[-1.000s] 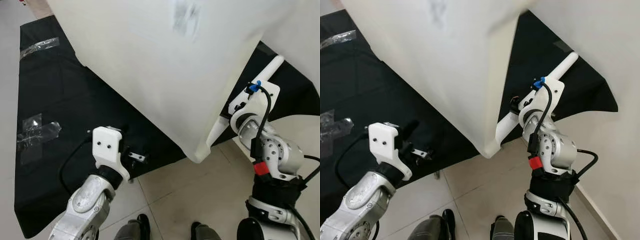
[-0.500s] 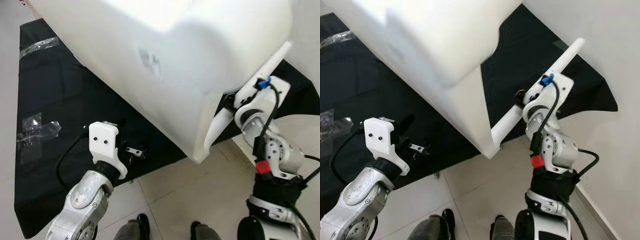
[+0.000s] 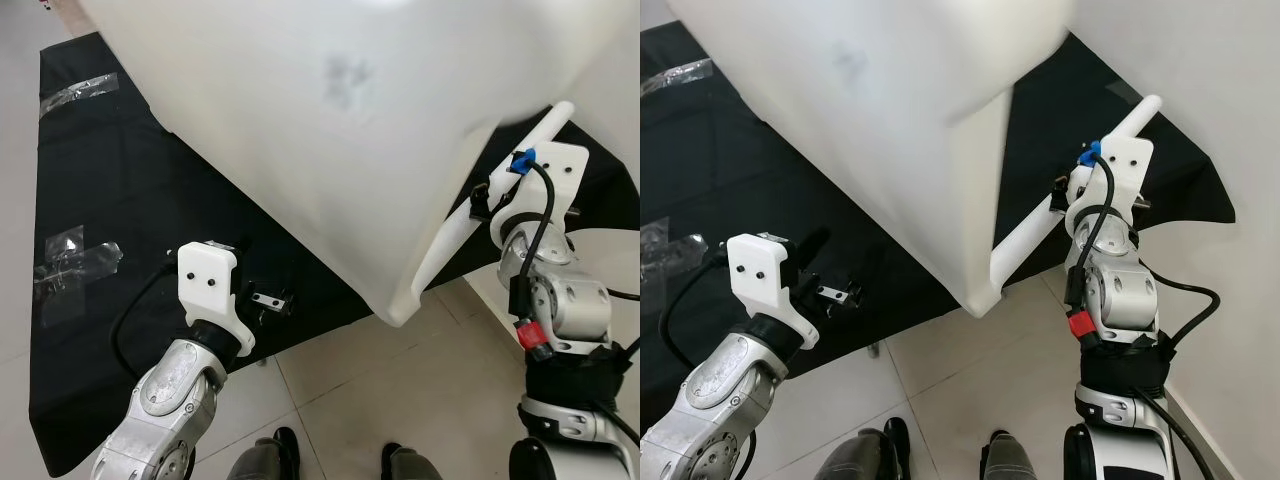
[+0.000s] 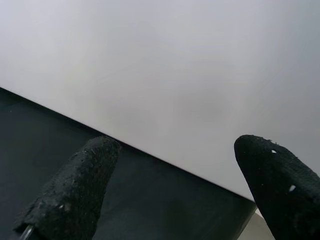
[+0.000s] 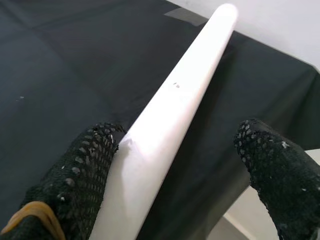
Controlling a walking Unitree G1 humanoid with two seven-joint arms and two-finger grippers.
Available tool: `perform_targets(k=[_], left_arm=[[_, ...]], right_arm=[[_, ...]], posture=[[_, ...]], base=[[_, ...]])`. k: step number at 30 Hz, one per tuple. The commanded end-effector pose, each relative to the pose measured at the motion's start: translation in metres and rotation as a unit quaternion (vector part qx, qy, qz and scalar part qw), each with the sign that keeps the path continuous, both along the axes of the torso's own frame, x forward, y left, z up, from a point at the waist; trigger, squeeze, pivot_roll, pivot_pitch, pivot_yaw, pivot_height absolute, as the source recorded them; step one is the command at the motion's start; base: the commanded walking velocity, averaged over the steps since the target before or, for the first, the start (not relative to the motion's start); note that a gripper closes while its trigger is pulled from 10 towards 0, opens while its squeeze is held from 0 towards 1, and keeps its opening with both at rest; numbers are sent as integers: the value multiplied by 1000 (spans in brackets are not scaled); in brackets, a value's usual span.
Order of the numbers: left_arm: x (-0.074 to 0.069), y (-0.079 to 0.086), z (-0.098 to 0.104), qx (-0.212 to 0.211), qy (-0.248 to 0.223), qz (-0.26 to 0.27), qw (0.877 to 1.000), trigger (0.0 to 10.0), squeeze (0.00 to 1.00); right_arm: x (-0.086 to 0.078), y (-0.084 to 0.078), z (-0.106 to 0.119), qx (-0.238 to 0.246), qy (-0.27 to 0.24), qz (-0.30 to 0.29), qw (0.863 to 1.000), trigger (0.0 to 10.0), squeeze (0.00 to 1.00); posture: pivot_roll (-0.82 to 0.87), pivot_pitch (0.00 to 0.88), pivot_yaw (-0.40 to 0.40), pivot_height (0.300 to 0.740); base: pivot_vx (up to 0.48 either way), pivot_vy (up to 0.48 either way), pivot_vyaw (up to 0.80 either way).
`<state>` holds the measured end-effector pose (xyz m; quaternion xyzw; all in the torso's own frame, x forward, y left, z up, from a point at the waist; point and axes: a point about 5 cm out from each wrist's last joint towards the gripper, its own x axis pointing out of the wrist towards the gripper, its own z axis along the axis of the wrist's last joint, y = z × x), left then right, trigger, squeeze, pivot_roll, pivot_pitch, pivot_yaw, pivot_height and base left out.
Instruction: Building children table
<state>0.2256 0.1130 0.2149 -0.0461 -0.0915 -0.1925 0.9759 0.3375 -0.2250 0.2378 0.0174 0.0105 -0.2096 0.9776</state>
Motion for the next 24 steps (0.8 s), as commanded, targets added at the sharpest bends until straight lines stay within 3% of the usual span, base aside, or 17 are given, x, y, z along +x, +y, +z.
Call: perform_targets(k=[1,2,4,6,10,14,15,16,17,19,20,22,23,24], left_arm=[[-1,3,-2,6,6,6,1000,10000,0],[-1,3,-2,6,6,6,1000,10000,0],[-1,3,-2,6,6,6,1000,10000,0],[-1,4,-3,8,6,7,1000,10000,0],[-1,4,-3,8,6,7,1000,10000,0],[1,6,-8,19,12,11,1000,10000,0],[1,6,-8,19,12,11,1000,10000,0],[2,7,-11,27,16,14,999,10000,0],[2,7,-11,27,16,14,999,10000,0],[1,11,-18,45,26,23,998,10000,0],[1,11,-18,45,26,23,998,10000,0],[0,17,-24,54,33,34,997,10000,0],[-1,20,-27,61,36,40,997,10000,0],[-1,20,-27,61,36,40,997,10000,0]], right_arm=[[-4,-19,-7,13,1,-59,998,10000,82],[-7,-30,-4,31,-25,-87,995,10000,0],[-7,-30,-4,31,-25,-87,995,10000,0],[-11,-43,11,43,-87,-104,990,10000,0],[-11,-44,14,45,-97,-98,989,10000,0],[-12,-34,10,63,-101,7,993,10000,0],[-12,-34,10,63,-101,7,993,10000,0],[-15,-29,6,70,-103,53,991,10000,0],[-15,-29,6,70,-103,53,991,10000,0],[-31,-20,-2,70,-118,127,982,10000,0],[-31,-20,-2,70,-118,127,982,10000,0],[-45,-13,-8,45,-126,174,976,10000,0],[-51,-8,-10,11,-121,190,974,10000,0],[-51,-8,-10,11,-121,190,974,10000,0]], posture=[[-19,285,27,740],[-18,284,29,740],[-18,284,29,740],[-17,284,33,740],[-17,284,33,740],[-30,275,40,740],[-30,275,40,740],[-30,272,39,740],[-30,272,39,740],[-35,264,46,740],[-35,264,46,740],[-38,258,53,740],[-41,252,61,740],[-41,252,61,740]], base=[[0,0,0],[0,0,0],[0,0,0],[0,0,0],[0,0,0],[0,0,0],[0,0,0],[0,0,0],[0,0,0],[0,0,0],[0,0,0],[0,0,0],[0,0,0],[0,0,0]])
